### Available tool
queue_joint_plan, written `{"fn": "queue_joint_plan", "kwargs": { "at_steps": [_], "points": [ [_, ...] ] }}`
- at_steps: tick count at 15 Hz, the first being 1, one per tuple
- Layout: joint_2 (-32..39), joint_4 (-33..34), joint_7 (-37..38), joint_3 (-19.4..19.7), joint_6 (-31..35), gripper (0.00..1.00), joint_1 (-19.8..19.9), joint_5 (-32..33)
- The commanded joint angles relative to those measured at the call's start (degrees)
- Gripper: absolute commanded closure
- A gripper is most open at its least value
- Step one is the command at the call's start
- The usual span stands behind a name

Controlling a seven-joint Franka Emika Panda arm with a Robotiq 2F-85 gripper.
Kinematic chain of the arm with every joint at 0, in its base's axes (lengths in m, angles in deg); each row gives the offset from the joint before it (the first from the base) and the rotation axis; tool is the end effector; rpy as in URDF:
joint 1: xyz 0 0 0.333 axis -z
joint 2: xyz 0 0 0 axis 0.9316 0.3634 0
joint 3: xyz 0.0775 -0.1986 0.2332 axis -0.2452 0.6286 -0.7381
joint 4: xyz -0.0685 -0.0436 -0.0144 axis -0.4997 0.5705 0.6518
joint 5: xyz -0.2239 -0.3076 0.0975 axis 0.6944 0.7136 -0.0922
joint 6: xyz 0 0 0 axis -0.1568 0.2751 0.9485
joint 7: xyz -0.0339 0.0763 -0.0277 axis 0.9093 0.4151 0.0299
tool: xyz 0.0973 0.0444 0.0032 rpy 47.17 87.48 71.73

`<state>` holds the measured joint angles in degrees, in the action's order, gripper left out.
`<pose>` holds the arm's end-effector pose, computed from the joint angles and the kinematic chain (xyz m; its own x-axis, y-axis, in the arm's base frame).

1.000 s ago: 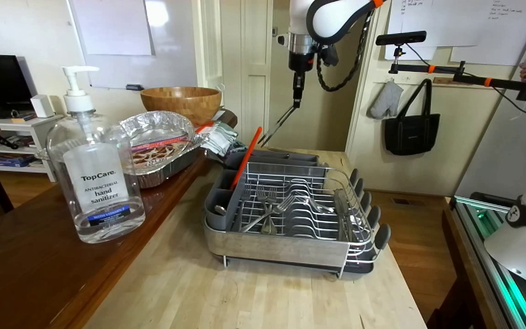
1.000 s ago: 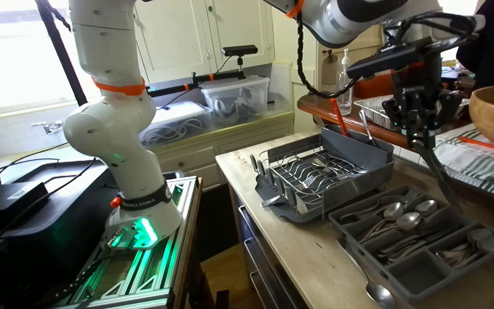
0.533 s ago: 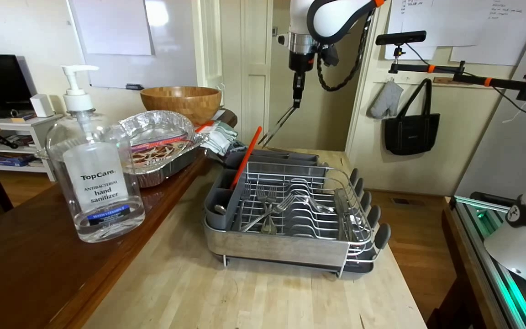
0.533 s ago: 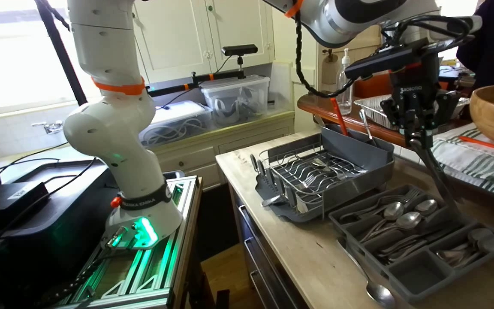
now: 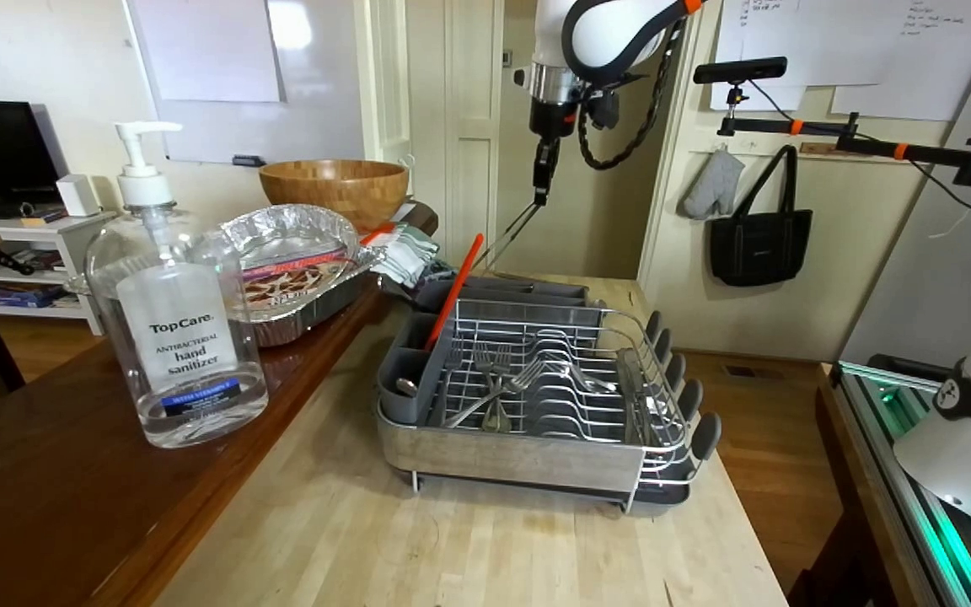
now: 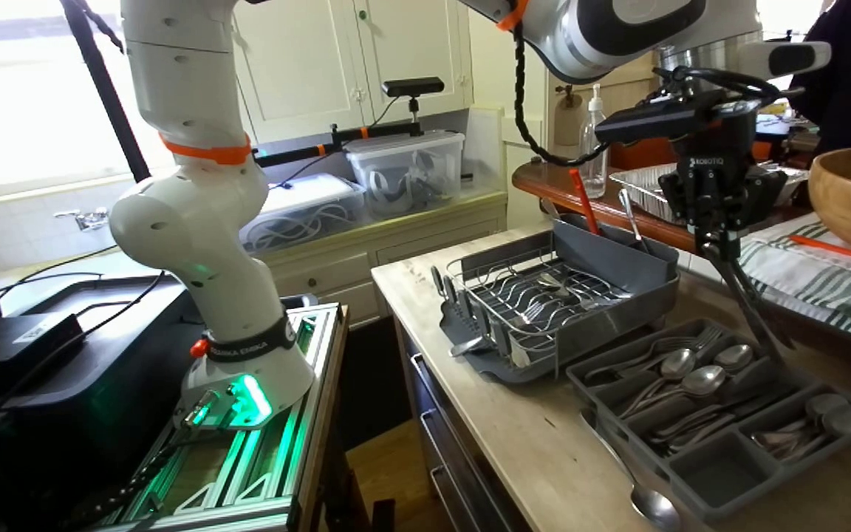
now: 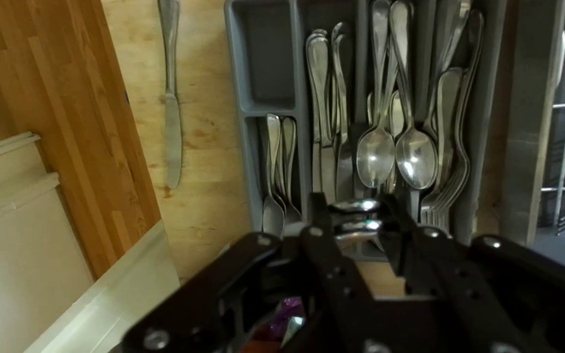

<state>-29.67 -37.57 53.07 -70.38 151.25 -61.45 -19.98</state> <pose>0.6134 -0.1321 0.4107 0.9749 0.2076 0.0811 0.1854 -0.9574 0.2214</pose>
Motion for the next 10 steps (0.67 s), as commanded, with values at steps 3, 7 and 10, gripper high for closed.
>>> {"fn": "queue_joint_plan", "kwargs": {
  "at_steps": [3,7,10],
  "points": [
    [0.2,-1.19,-0.39,-0.47,3.92,0.93,0.4,-4.57],
    [-0.18,-2.5,-5.07,-1.09,4.44,0.93,0.76,-5.36],
    [0.97,-0.72,-1.91,-0.4,2.6,0.7,-0.01,-3.63]
  ]
}}
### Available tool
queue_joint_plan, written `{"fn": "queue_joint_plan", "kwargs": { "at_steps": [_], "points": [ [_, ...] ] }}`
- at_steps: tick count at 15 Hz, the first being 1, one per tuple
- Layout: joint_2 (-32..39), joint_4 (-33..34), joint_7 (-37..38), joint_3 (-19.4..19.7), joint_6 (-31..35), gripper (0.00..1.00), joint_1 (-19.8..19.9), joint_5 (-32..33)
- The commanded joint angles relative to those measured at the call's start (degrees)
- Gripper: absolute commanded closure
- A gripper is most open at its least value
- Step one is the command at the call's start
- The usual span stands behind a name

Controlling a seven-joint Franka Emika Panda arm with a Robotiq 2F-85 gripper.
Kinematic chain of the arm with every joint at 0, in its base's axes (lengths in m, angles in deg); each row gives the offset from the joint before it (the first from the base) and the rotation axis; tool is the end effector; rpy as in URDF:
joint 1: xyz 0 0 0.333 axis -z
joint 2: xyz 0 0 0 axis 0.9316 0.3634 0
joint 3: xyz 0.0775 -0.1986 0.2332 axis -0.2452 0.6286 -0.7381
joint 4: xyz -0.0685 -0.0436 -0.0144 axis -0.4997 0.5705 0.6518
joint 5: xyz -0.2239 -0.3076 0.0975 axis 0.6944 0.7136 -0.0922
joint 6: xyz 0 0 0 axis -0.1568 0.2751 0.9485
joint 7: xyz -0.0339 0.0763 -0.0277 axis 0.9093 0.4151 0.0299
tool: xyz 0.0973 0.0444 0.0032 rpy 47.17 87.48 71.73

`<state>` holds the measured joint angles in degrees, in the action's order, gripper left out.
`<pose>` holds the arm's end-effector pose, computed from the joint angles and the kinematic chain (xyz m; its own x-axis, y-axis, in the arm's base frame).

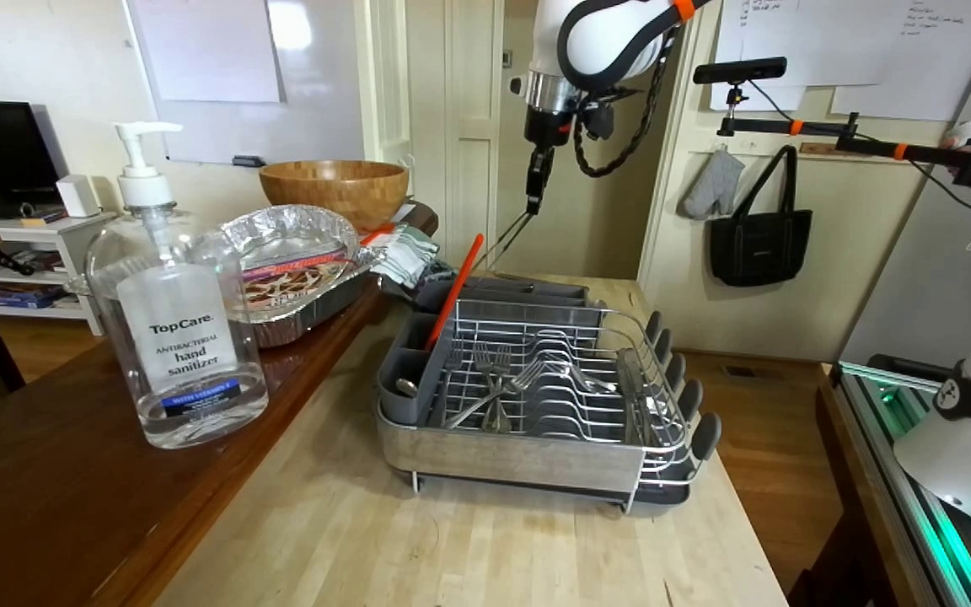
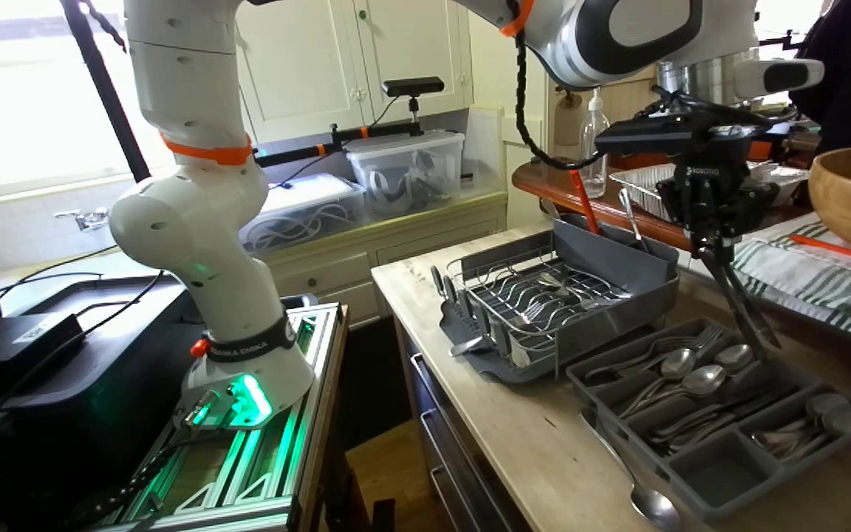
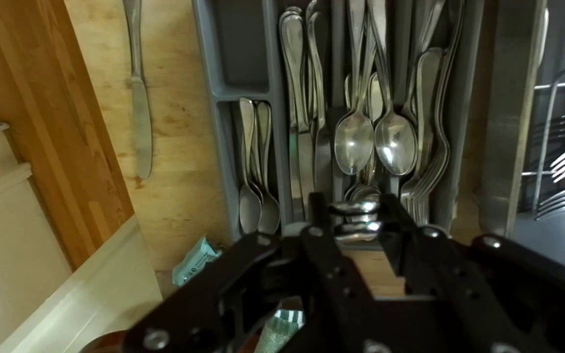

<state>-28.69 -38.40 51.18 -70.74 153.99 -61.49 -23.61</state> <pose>0.6170 -0.1258 0.3977 0.9698 0.2162 0.1126 0.1944 -0.9647 0.1777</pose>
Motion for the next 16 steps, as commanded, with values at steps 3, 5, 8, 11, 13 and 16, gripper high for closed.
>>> {"fn": "queue_joint_plan", "kwargs": {
  "at_steps": [3,5,8,11,13,16],
  "points": [
    [-0.76,-1.35,1.48,0.17,3.02,0.93,0.12,-0.33],
    [-1.85,-3.83,2.46,0.59,7.11,0.93,0.93,-1.62],
    [-3.92,-10.44,0.8,1.25,16.61,0.93,3.57,-5.85],
    [-4.78,-16.6,-4.39,0.83,26.32,0.93,6.97,-12.53],
    [-5.8,-20.6,-7.71,-0.48,32.33,0.93,8.23,-16.54],
    [-5.66,-22.66,-16.5,-2.88,39.7,0.93,10.83,-21.77]
  ]
}}
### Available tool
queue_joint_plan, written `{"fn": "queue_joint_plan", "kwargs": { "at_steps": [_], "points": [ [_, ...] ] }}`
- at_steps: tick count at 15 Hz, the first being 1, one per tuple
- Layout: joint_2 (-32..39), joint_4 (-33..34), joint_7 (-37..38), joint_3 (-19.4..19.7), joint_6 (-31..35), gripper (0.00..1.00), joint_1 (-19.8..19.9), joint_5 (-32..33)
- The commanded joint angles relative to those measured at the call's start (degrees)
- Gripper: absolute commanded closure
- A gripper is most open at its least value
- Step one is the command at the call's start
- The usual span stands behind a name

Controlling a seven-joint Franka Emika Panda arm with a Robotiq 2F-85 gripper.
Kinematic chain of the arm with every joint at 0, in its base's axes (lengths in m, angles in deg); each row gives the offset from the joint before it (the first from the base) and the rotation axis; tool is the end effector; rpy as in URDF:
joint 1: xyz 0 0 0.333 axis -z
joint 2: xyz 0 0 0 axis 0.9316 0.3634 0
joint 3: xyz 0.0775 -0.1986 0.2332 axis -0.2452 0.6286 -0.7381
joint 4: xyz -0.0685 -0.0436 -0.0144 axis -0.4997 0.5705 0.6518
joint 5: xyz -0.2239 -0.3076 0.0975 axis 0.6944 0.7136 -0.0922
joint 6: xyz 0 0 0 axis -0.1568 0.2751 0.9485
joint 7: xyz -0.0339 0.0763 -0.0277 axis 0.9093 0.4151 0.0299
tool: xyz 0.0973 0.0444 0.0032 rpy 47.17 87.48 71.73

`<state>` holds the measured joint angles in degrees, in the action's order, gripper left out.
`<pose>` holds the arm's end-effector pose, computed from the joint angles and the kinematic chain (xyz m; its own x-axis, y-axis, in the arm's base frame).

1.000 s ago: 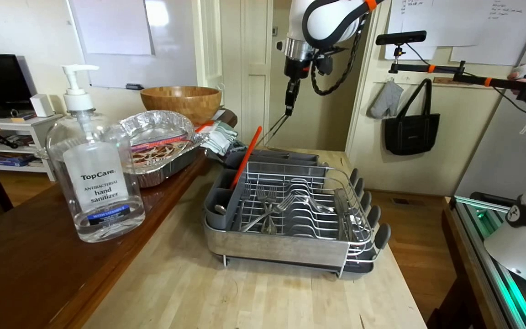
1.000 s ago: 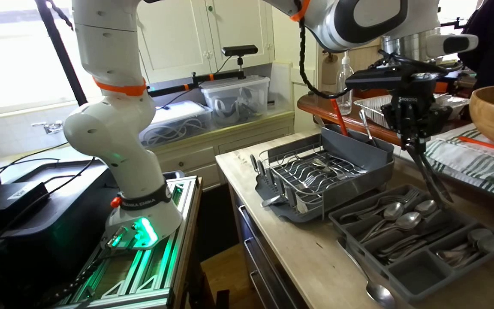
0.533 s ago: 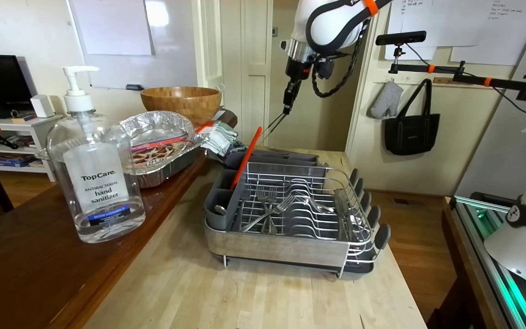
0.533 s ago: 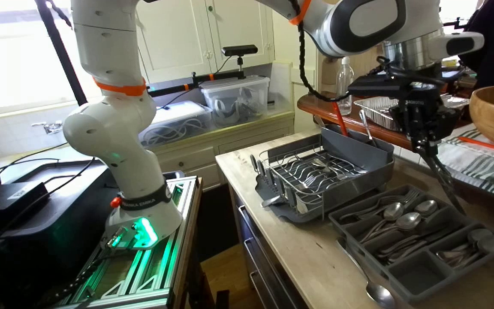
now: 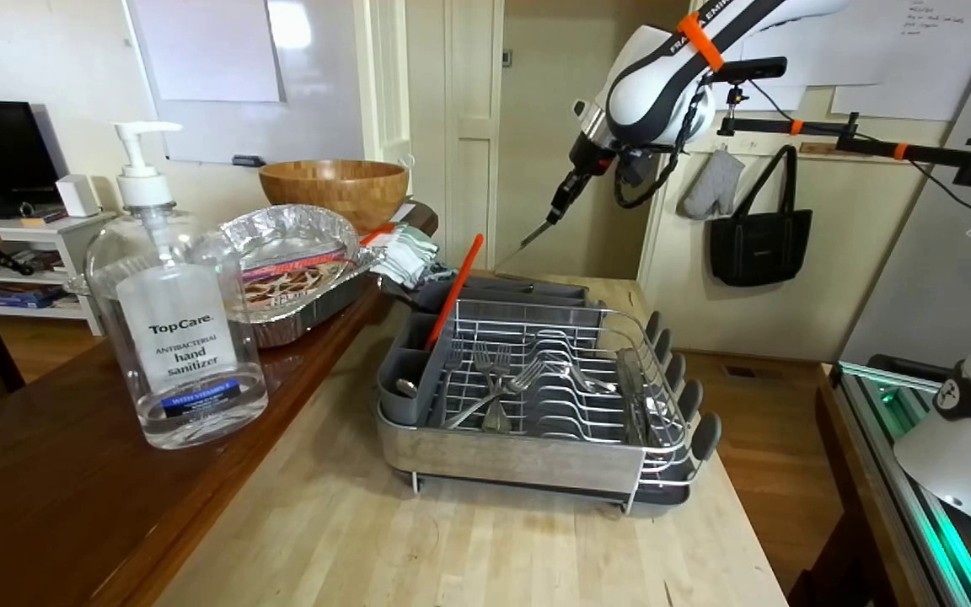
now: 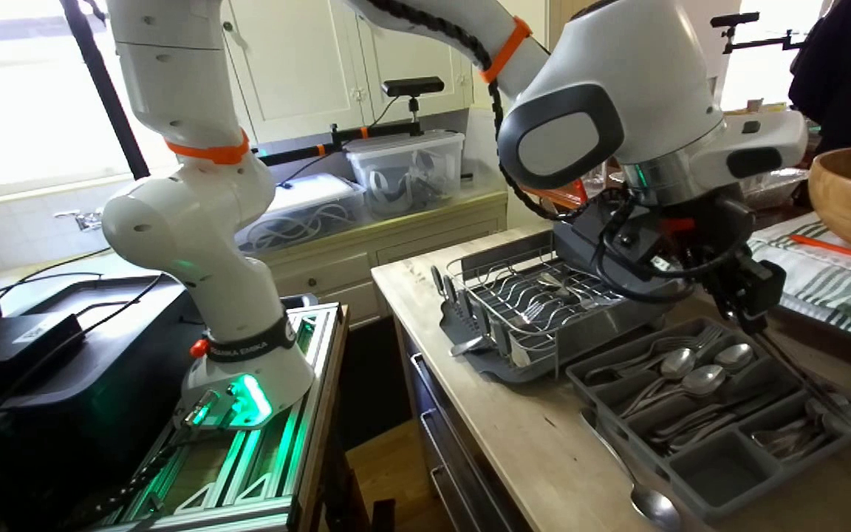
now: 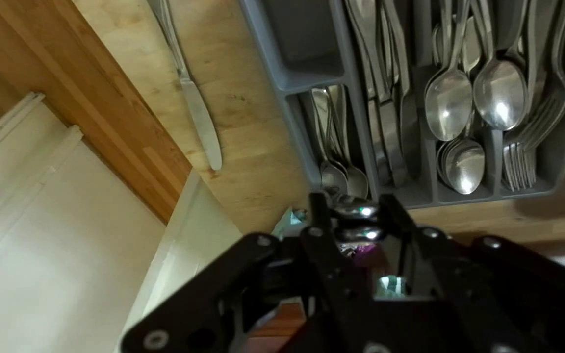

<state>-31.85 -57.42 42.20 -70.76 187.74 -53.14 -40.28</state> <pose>0.5481 -0.2061 0.3457 0.8932 0.0309 0.4486 -0.0321 -0.9907 0.1321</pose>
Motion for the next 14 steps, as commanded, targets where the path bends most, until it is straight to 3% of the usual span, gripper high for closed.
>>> {"fn": "queue_joint_plan", "kwargs": {
  "at_steps": [1,4,8,9,10,14],
  "points": [
    [-2.27,-3.61,-11.67,-4.12,8.15,0.93,3.6,-6.51],
    [-1.6,-2.35,-24.62,-11.55,12.35,0.93,9.55,-13.4],
    [0.64,0.54,-39.39,-20.36,7.96,0.93,16.74,-22.63],
    [0.63,0.43,-41.02,-20.25,5.9,0.93,17.61,-22.45],
    [-0.17,-0.98,-35.52,-18.23,9.18,0.7,14.53,-19.98],
    [0.54,-0.66,-38.93,-19.27,7.47,0.7,16.77,-20.64]
  ]
}}
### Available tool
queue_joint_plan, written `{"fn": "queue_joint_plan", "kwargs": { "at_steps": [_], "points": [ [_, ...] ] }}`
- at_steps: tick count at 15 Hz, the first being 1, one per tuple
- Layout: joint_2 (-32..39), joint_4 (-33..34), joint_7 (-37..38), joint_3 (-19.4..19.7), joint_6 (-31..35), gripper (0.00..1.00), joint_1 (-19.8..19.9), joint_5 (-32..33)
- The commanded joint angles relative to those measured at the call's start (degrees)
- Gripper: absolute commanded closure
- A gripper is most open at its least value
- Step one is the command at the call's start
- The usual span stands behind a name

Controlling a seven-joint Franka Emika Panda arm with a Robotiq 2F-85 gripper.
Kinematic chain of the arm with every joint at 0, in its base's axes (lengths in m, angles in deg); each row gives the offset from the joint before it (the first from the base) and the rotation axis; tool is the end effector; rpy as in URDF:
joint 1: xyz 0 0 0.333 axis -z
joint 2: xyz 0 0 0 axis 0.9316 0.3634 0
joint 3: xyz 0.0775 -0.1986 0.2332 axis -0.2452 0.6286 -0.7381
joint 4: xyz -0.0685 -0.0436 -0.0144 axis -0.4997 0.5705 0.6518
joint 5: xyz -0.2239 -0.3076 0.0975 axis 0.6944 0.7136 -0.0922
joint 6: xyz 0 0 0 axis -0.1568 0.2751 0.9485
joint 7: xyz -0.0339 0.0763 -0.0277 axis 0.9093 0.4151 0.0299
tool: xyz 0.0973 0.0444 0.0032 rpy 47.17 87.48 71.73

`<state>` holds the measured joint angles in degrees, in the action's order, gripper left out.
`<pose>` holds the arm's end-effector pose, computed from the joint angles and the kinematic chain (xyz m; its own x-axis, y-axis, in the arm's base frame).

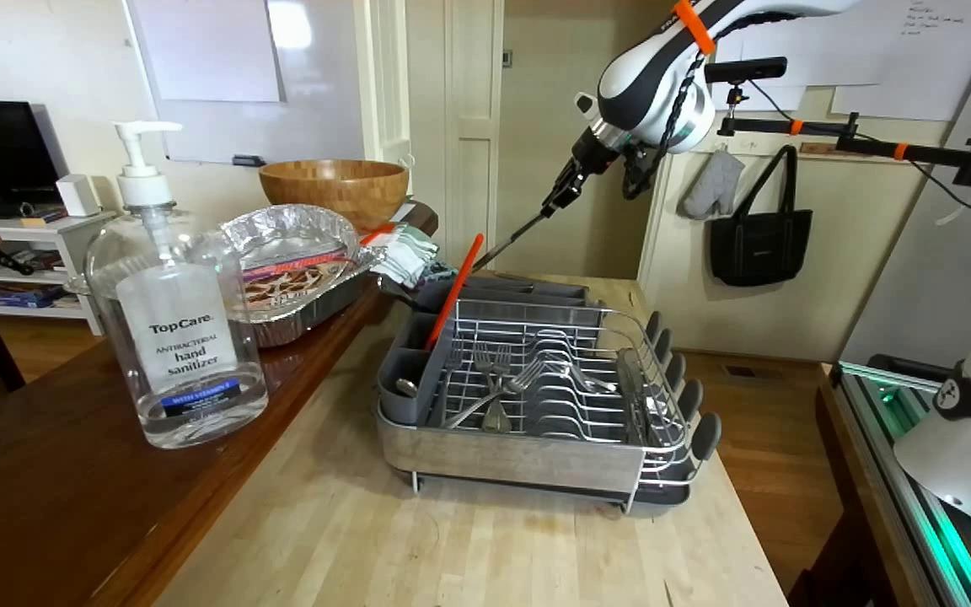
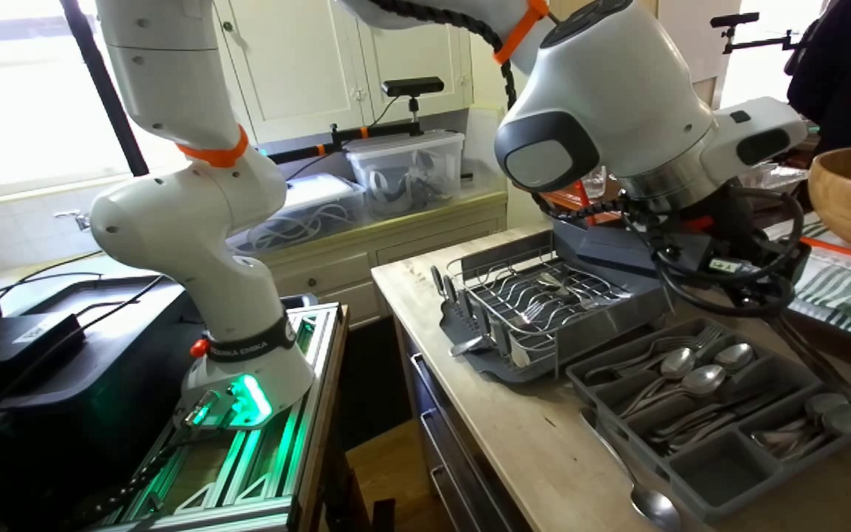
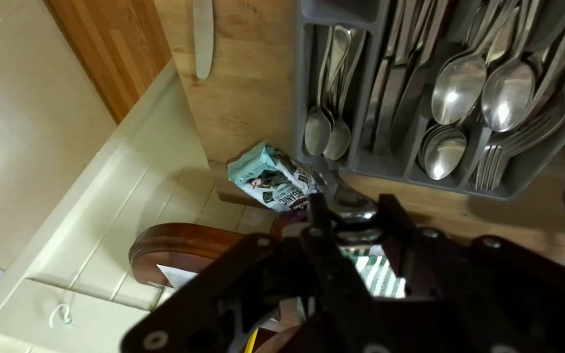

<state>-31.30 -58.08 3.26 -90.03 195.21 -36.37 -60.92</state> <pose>0.5433 -0.2112 0.3476 0.7749 0.3605 0.5192 0.2527 -0.9296 0.2683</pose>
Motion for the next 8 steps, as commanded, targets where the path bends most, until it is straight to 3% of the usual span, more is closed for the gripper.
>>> {"fn": "queue_joint_plan", "kwargs": {
  "at_steps": [1,8],
  "points": [
    [0.06,0.06,-0.08,-0.05,0.0,0.93,0.05,0.0],
    [0.85,0.86,1.03,0.95,-0.43,0.93,-0.21,0.83]
  ]
}}
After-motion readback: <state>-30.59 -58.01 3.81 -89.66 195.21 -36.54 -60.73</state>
